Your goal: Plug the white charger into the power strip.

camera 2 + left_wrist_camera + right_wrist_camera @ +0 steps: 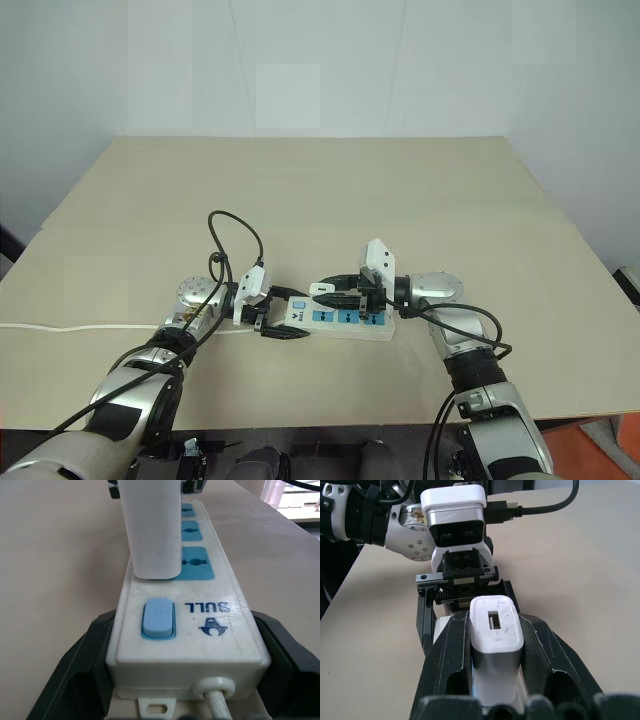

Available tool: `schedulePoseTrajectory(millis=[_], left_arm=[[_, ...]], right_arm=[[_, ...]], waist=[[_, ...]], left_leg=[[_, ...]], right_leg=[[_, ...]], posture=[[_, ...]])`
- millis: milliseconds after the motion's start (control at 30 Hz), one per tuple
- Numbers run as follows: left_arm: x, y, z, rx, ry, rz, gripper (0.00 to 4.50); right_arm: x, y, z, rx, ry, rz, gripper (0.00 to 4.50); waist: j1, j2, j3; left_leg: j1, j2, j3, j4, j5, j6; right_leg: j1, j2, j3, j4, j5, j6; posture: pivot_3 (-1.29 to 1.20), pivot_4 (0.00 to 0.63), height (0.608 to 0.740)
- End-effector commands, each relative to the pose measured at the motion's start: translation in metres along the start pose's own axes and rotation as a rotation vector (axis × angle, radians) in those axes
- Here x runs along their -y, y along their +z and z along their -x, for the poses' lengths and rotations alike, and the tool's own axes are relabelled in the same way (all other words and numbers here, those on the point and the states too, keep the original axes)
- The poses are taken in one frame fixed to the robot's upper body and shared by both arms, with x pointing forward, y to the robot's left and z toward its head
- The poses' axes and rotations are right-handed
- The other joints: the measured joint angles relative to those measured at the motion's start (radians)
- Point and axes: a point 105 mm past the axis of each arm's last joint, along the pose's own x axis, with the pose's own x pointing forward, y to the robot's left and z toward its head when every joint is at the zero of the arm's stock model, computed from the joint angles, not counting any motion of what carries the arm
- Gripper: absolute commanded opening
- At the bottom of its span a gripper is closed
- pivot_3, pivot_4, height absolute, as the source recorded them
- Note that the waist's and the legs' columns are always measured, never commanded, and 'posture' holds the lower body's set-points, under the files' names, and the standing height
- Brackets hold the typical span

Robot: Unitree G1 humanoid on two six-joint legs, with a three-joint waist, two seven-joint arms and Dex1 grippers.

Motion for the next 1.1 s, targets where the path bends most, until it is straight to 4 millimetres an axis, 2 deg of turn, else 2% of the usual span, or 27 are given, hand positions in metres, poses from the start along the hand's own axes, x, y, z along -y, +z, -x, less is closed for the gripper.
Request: schedulePoseTrajectory(millis=[33,400,633,833,1067,1100], left_arm=[[-0.002,0.004,0.0,-0.005,-0.004,-0.026,3.29],[-0.002,0.003,0.002,-0.006,0.002,-0.026,3.29],[-0.002,0.004,0.001,-0.007,-0.002,-0.023,3.29],[-0.002,0.004,0.001,-0.008,-0.001,-0.024,3.29],[-0.002,0.003,0.002,-0.012,0.002,-0.025,3.29],[-0.002,0.003,0.002,-0.012,0.003,-0.025,3.29]], right_arm=[[-0.004,-0.004,-0.003,-0.012,0.053,0.007,1.11],[-0.007,-0.028,-0.008,-0.048,0.028,0.047,1.11],[-0.003,-0.036,-0.009,-0.098,0.017,-0.008,1.11],[0.0,-0.038,-0.009,-0.1,0.009,-0.027,1.11],[-0.001,-0.03,-0.007,-0.039,-0.014,0.132,1.11],[-0.001,-0.03,-0.007,-0.038,-0.017,0.137,1.46]], waist=[[0.0,0.0,0.0],[-0.004,0.0,0.0],[-0.006,0.0,0.0],[-0.008,0.0,0.0],[-0.009,0.0,0.0],[-0.009,0.0,0.0]], left_leg=[[0.0,0.0,0.0,0.0,0.0,0.0],[0.002,0.0,0.0,0.0,0.0,0.0],[0.005,0.0,0.0,0.0,0.0,0.0],[0.006,0.0,0.0,0.0,0.0,0.0],[0.006,0.0,0.0,0.0,0.0,0.0],[0.006,0.0,0.0,0.0,0.0,-0.001]], right_leg=[[0.0,0.0,0.0,0.0,0.0,0.0],[0.002,0.0,0.0,0.0,0.0,0.0],[0.003,0.0,0.001,0.001,0.0,0.0],[0.003,0.0,0.001,0.002,0.0,0.0],[0.003,0.0,0.001,0.002,0.0,0.0],[0.003,0.0,0.001,0.002,0.0,0.0]], posture=[[0.0,0.15,0.74],[0.0,0.15,0.74],[0.0,0.15,0.74],[0.0,0.15,0.74],[0.0,0.15,0.74],[0.0,0.15,0.74]])
